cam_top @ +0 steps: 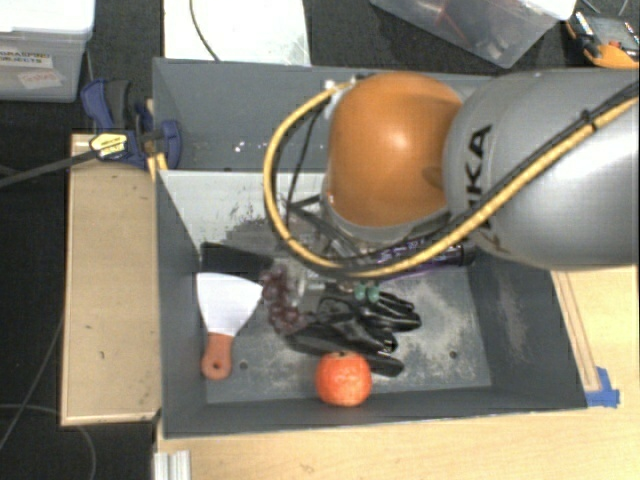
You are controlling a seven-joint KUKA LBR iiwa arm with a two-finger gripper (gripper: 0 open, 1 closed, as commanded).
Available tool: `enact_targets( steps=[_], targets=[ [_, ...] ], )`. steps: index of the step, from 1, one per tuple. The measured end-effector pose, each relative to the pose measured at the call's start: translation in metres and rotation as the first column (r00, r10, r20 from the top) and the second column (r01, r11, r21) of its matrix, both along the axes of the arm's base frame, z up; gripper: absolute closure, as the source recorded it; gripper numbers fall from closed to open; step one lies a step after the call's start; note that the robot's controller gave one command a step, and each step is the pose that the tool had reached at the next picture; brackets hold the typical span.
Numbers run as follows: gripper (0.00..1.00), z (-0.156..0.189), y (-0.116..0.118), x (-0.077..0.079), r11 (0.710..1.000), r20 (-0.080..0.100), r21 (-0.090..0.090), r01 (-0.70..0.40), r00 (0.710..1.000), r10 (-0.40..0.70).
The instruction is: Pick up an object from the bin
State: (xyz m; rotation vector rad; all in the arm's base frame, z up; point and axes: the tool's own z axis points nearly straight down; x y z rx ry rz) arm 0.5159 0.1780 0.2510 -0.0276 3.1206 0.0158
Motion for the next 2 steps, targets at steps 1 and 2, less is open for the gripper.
enact_targets(
  steps=[1, 2],
  targets=[
    [1.0, 0.062, 0.025, -0.003, 0.999, -0.001, 0.002, -0.036, 0.999, 0.036],
    [1.0, -0.018, 0.03, 0.001, 0.993, -0.008, 0.001, 0.116, 0.993, -0.116]
  ],
)
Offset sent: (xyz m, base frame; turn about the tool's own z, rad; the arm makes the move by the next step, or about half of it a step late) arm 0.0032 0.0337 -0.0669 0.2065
